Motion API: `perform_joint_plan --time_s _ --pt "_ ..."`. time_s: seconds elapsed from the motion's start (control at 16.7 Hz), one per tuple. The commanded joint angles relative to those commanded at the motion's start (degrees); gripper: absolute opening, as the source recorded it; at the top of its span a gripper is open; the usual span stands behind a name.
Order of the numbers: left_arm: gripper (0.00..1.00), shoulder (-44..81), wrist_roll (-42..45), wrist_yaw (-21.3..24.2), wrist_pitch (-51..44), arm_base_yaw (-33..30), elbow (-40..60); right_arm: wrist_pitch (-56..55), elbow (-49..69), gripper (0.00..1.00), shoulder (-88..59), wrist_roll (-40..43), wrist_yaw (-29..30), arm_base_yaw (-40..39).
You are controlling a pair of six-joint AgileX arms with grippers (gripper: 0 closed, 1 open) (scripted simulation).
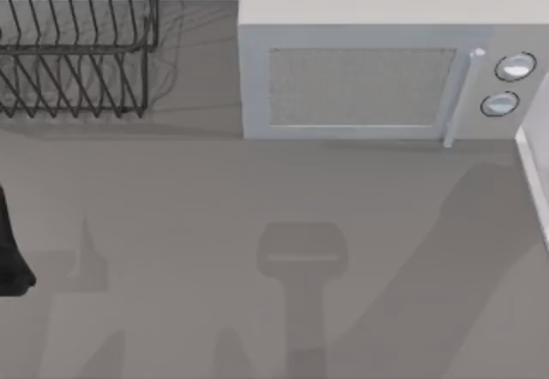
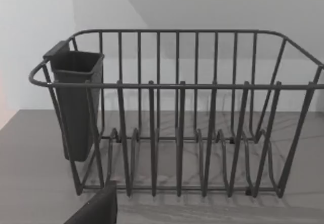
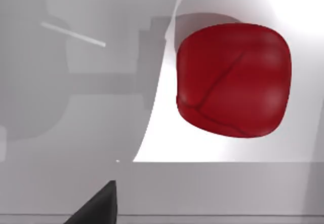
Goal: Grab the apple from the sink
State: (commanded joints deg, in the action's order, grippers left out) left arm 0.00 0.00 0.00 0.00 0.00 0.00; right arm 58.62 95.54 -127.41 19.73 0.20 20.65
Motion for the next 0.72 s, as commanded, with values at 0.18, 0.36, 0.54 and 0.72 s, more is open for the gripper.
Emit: perform_joint_plan --time_s 0.18,0.36,0.54,0.72 --pt "1.00 0.00 0.00 0.00 0.00 0.00 0.00 -8.33 -3.08 1.00 -4.55 -0.05 0.04 0.08" --pt "1.00 0.00 0.00 0.00 0.00 0.00 0.00 -17.40 -6.58 1.00 -9.42 -0.12 0.09 0.14" --pt "1.00 0.00 0.00 0.00 0.00 0.00 0.00 -22.10 -8.85 1.00 -12.64 -0.17 0.13 0.19" --pt "1.00 0.00 0.00 0.00 0.00 0.00 0.00 -22.44 -9.04 1.00 -12.90 -0.17 0.13 0.19"
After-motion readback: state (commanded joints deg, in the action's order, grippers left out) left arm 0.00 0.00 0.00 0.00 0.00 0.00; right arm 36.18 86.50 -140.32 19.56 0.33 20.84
